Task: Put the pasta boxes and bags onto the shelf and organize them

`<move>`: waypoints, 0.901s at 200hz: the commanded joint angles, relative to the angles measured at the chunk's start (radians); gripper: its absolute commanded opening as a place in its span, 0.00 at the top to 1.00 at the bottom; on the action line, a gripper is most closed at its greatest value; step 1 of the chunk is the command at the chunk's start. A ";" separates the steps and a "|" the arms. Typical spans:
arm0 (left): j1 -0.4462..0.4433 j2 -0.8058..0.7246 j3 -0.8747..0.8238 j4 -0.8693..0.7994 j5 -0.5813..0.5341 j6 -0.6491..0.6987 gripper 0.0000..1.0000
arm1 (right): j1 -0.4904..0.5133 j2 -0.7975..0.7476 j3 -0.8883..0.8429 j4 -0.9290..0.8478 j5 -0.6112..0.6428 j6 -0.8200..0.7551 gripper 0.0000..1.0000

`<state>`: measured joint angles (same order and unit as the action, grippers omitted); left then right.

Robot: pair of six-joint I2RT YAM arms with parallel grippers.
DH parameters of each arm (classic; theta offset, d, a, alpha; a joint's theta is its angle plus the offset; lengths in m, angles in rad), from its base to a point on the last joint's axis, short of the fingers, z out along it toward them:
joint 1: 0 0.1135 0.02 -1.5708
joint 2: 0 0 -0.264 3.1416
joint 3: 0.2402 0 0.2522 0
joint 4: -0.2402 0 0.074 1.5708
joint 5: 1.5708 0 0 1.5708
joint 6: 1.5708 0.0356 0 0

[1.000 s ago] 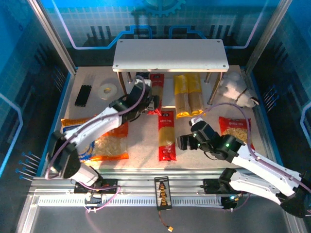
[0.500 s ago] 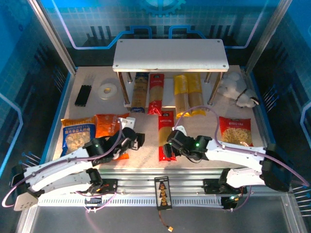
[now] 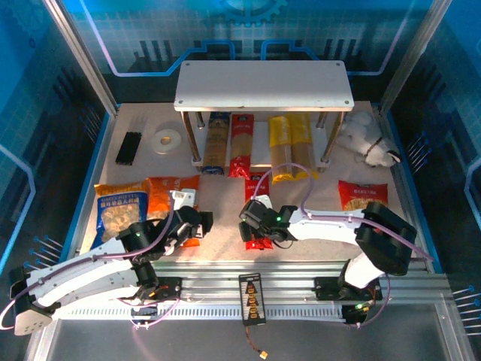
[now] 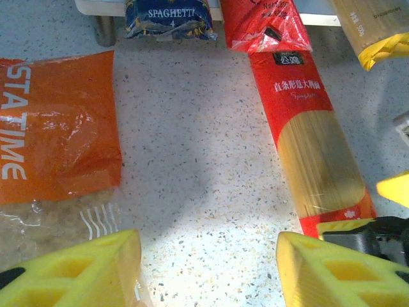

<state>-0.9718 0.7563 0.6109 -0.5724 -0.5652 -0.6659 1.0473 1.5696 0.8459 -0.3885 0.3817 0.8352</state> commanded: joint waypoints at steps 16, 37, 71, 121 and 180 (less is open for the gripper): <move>-0.006 -0.059 -0.030 -0.029 -0.032 -0.034 0.41 | 0.000 0.076 0.076 -0.023 -0.001 0.047 0.00; -0.005 -0.102 -0.041 -0.052 -0.043 -0.041 0.41 | -0.009 0.099 0.077 -0.016 -0.011 0.056 0.00; -0.004 -0.148 -0.048 -0.089 -0.056 -0.050 0.41 | -0.033 0.123 0.079 -0.029 -0.011 0.073 0.00; -0.004 -0.155 -0.048 -0.088 -0.059 -0.048 0.41 | -0.059 0.134 0.047 0.011 -0.051 0.060 0.00; -0.004 -0.154 -0.039 -0.096 -0.062 -0.046 0.41 | -0.055 0.158 0.049 0.018 -0.125 0.032 0.08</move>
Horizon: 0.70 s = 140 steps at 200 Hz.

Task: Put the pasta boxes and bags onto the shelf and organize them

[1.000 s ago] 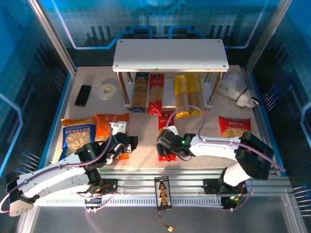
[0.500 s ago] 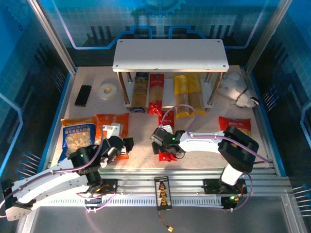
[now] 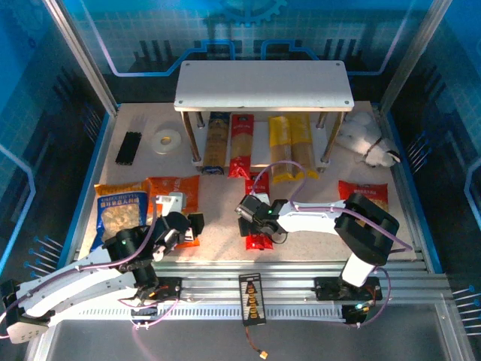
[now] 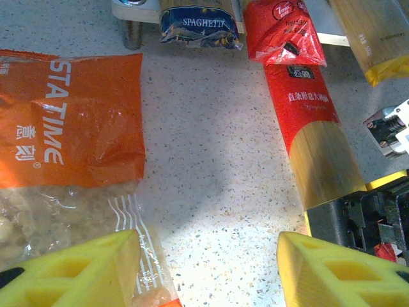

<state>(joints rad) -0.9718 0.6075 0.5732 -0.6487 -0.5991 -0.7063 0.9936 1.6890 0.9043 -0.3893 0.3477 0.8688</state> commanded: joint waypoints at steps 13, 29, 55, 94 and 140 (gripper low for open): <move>-0.004 -0.005 -0.001 -0.017 -0.026 -0.006 0.41 | 0.001 0.038 -0.013 0.010 -0.100 -0.014 0.10; -0.004 -0.005 0.002 -0.013 -0.024 -0.006 0.41 | 0.002 0.035 -0.014 -0.004 -0.117 -0.035 0.13; -0.004 -0.005 0.004 -0.013 -0.022 -0.008 0.41 | 0.003 0.012 -0.019 -0.022 -0.157 -0.063 0.29; -0.005 0.001 0.005 -0.003 -0.020 -0.009 0.42 | 0.011 -0.059 -0.067 -0.033 -0.217 -0.069 0.50; -0.005 0.027 0.016 0.010 -0.019 -0.002 0.42 | 0.042 -0.181 -0.087 -0.093 -0.246 -0.068 0.88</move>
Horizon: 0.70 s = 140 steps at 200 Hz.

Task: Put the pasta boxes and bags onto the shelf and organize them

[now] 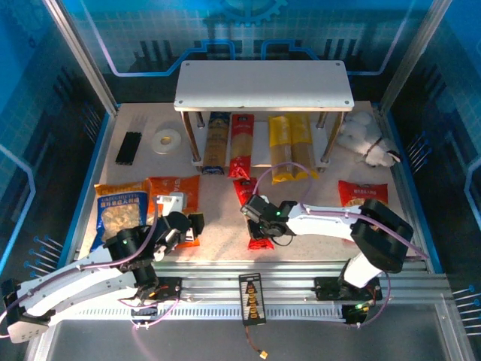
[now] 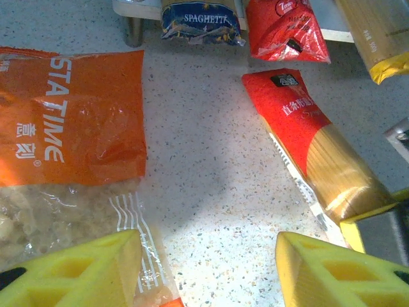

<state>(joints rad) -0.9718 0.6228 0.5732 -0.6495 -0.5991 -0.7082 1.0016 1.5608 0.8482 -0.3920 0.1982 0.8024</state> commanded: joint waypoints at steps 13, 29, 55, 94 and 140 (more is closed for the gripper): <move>-0.004 0.019 0.019 0.017 -0.019 0.004 0.42 | 0.037 -0.096 -0.037 -0.118 -0.098 0.001 0.98; -0.004 0.026 0.020 0.024 -0.018 0.007 0.42 | 0.040 -0.152 -0.038 -0.153 -0.095 0.003 1.00; -0.005 0.039 0.027 0.031 -0.018 0.011 0.42 | 0.045 -0.261 -0.037 -0.227 -0.086 0.001 1.00; -0.003 0.074 0.035 0.034 -0.026 0.008 0.42 | 0.049 -0.432 -0.009 -0.352 -0.084 -0.014 1.00; -0.004 0.130 0.047 0.060 -0.016 0.012 0.42 | 0.047 -0.589 0.088 -0.519 -0.036 -0.030 1.00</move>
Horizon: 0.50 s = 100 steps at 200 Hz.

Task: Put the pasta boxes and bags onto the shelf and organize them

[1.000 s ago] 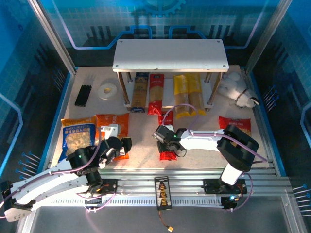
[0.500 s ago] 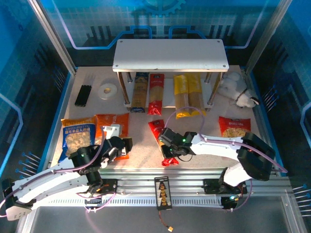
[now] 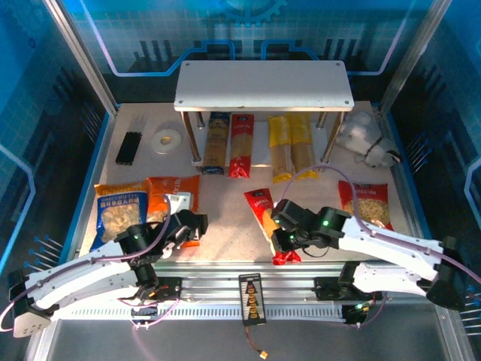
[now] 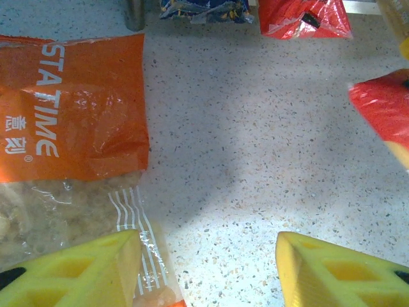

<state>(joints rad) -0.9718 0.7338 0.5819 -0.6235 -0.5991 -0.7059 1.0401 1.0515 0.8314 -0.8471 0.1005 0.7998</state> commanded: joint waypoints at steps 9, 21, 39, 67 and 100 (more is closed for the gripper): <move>-0.002 0.026 0.041 0.042 -0.012 0.012 0.42 | 0.005 -0.099 0.122 -0.077 0.083 -0.032 1.00; -0.004 0.033 0.044 0.050 -0.007 0.015 0.42 | -0.011 -0.117 0.146 -0.075 0.101 -0.043 1.00; -0.004 0.038 0.047 0.058 -0.002 0.017 0.42 | -0.059 -0.116 0.176 -0.039 0.105 -0.072 1.00; -0.004 0.045 0.056 0.054 0.005 0.017 0.42 | -0.147 -0.050 0.212 0.035 0.116 -0.120 1.00; -0.004 0.050 0.055 0.056 0.007 0.017 0.42 | -0.254 0.063 0.250 0.199 0.136 -0.168 1.00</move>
<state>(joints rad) -0.9718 0.7746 0.6102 -0.5842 -0.5976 -0.7048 0.8444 1.0676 1.0073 -0.8715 0.1783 0.6991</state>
